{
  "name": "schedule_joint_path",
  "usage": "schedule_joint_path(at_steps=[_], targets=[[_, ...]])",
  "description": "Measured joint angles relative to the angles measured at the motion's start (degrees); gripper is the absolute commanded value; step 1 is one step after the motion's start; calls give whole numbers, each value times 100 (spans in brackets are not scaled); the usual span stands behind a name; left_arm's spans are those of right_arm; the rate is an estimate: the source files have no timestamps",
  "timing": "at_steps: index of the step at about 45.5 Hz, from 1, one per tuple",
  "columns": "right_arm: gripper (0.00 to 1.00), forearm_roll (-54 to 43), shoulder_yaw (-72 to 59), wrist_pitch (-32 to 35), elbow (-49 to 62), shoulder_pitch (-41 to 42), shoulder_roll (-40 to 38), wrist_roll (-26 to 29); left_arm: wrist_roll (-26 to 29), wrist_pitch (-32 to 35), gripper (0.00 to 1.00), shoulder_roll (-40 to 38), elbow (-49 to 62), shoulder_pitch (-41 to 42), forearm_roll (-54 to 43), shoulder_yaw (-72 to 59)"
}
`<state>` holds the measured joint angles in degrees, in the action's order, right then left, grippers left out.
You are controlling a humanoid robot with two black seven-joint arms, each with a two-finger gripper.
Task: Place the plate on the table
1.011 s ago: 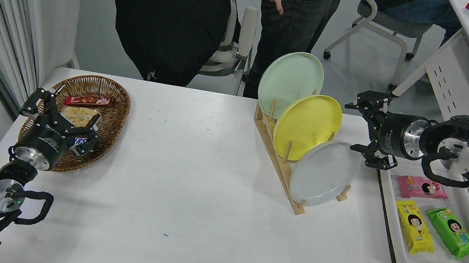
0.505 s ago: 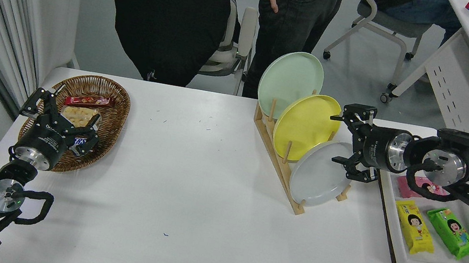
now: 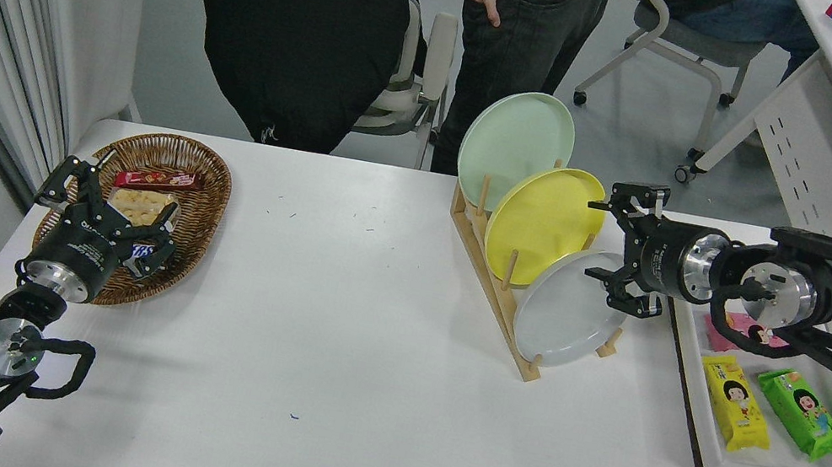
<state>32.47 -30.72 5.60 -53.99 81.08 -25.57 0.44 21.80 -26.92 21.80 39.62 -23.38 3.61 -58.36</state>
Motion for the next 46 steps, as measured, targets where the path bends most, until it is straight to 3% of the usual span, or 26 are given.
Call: schedule_joint_path(at_steps=[29,46], targets=[[62,13,-45,-42,-16,-12,31,53,0,-2,98,0,-2,0,0,0],[61,13,-37,-154,-53,16,34,279,0,-2,98,0,0,0,0,0]])
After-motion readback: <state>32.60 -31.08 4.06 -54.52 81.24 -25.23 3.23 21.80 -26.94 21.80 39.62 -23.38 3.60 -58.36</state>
